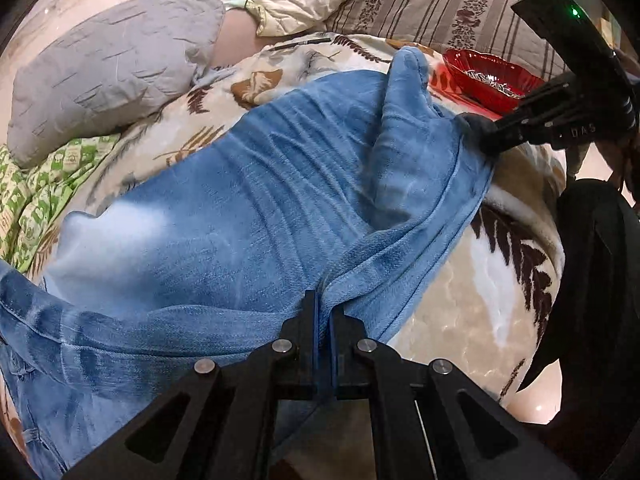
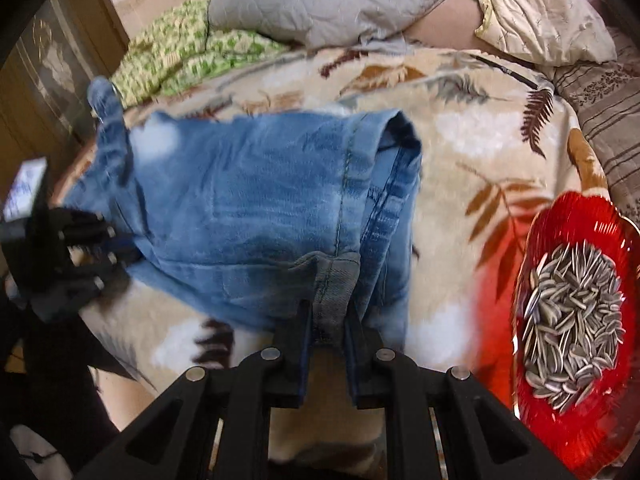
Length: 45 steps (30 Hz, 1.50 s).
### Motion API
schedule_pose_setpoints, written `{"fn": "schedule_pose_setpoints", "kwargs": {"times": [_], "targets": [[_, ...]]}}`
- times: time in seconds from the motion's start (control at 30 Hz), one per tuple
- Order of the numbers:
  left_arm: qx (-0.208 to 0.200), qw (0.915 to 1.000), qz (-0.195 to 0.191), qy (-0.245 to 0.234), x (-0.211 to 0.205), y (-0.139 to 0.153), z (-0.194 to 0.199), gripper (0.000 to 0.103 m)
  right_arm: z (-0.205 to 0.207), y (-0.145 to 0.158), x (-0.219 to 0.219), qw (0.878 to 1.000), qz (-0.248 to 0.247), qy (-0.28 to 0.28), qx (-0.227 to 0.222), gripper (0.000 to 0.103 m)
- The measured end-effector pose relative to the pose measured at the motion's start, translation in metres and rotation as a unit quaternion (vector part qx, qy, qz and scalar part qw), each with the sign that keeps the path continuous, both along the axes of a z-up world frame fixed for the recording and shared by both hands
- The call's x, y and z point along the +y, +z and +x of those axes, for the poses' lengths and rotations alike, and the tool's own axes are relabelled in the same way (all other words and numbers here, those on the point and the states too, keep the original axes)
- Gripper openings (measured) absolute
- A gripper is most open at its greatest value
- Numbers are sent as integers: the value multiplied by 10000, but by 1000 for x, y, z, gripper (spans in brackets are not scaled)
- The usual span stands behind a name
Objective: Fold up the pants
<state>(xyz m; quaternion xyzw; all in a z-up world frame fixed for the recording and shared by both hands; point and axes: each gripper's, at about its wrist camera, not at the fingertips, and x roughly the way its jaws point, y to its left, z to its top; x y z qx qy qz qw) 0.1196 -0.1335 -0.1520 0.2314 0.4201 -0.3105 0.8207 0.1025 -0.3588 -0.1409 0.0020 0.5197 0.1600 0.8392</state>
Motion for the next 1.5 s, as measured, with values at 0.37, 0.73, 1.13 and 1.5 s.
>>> {"fn": "schedule_pose_setpoints", "kwargs": {"times": [0.37,0.73,1.13,1.5], "targets": [[-165,9982,-411,401,16,32,-11,96,-19,38,-17,9977,-242,-424,-468,85],[-130,9885,-911,1197,104,65,-3,96,-20,74,10,9969,-214,-35,-751,85],[405,9231,-2036,3239,278,113,70,102,24,87,159,9836,398,1355,-1122,85],[956,9138,-1640,3590,275,124,187,103,66,38,275,9797,847,1644,-775,85]]}}
